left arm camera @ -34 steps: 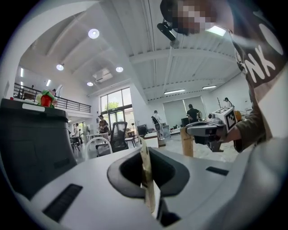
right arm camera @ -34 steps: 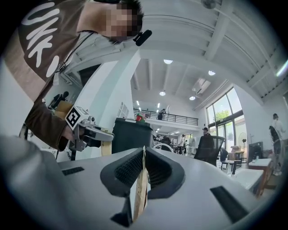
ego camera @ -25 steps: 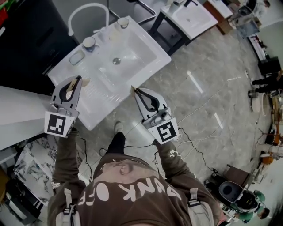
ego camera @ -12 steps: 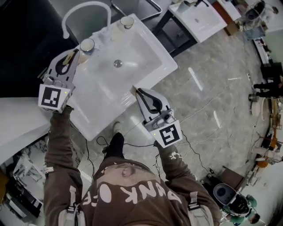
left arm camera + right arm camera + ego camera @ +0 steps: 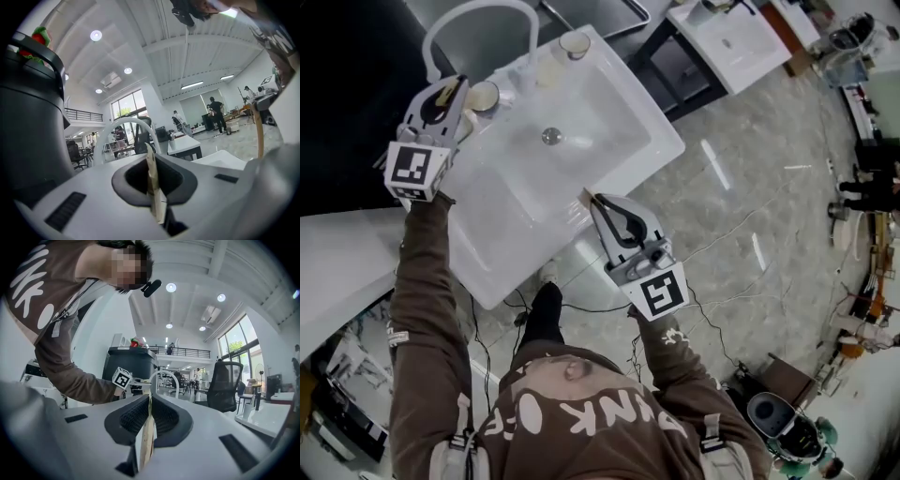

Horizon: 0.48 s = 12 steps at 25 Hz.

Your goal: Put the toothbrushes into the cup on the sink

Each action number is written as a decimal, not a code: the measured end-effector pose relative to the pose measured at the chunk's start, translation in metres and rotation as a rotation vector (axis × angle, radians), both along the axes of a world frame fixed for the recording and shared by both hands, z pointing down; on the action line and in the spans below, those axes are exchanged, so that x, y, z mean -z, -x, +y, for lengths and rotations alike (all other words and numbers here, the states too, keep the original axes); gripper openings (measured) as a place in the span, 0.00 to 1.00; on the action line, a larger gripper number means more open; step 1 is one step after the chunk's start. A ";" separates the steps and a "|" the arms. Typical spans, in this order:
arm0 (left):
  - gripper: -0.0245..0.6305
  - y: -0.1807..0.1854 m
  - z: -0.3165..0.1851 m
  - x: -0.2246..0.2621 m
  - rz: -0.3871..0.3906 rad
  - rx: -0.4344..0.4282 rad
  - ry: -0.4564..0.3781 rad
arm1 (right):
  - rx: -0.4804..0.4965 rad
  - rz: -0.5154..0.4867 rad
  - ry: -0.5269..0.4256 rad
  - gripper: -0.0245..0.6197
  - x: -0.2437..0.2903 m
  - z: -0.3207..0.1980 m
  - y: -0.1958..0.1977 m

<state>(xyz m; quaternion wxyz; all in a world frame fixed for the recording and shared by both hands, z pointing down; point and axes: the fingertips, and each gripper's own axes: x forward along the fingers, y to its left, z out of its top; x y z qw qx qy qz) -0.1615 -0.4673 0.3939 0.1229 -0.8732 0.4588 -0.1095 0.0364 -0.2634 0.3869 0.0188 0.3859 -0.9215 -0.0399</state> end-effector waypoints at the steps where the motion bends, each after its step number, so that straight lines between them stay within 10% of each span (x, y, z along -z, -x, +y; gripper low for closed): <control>1: 0.04 0.001 -0.006 -0.002 0.004 0.004 -0.001 | -0.002 0.001 0.003 0.08 -0.002 -0.002 -0.001; 12: 0.04 -0.005 -0.040 -0.054 0.003 0.006 0.068 | -0.005 -0.004 0.003 0.08 -0.012 -0.024 0.005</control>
